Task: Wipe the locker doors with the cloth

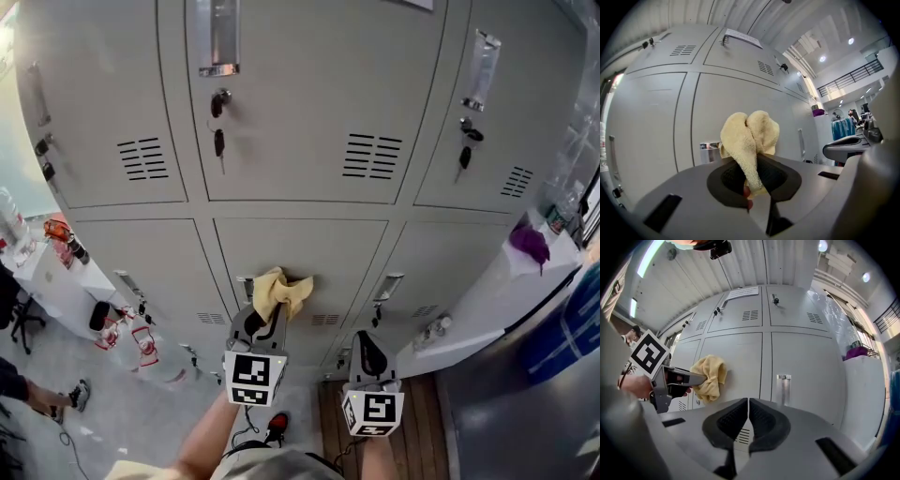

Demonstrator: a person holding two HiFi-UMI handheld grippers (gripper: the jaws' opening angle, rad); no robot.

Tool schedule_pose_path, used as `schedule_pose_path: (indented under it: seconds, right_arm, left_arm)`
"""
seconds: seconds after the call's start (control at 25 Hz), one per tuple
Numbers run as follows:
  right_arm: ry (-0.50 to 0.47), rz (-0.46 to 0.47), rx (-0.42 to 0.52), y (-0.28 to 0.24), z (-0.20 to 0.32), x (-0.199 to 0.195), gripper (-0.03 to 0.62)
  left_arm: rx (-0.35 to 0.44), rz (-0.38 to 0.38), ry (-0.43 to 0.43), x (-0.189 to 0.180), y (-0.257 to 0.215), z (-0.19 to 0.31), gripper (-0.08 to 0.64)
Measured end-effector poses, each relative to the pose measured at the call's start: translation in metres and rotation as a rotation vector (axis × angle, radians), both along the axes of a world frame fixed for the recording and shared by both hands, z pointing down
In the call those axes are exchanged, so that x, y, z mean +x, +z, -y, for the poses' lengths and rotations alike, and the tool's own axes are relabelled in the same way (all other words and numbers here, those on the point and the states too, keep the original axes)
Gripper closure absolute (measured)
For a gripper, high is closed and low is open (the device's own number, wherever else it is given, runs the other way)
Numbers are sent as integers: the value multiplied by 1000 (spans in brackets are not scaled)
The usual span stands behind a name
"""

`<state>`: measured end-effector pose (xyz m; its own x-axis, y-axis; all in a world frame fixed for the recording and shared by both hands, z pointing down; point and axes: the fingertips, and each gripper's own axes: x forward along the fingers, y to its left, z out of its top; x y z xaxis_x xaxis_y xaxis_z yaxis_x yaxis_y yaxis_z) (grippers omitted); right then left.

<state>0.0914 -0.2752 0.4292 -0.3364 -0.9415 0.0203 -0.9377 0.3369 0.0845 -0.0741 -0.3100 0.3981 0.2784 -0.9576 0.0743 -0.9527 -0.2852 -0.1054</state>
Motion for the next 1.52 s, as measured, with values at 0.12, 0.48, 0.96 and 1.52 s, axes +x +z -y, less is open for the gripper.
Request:
schedule_pose_path:
  seconds: [0.12, 0.48, 0.96, 1.52]
  right_arm:
    - [-38, 3, 3, -1, 3, -16, 568]
    - [-89, 9, 11, -2, 9, -42, 568]
    - [-66, 5, 3, 3, 1, -37, 568]
    - [11, 33, -56, 35, -24, 5, 568]
  left_arm:
    - [0, 1, -39, -18, -1, -3, 485]
    - [3, 7, -89, -47, -1, -7, 485]
    - [24, -21, -17, -32, 1, -38, 485]
    - [-39, -14, 157, 46, 49, -74, 485]
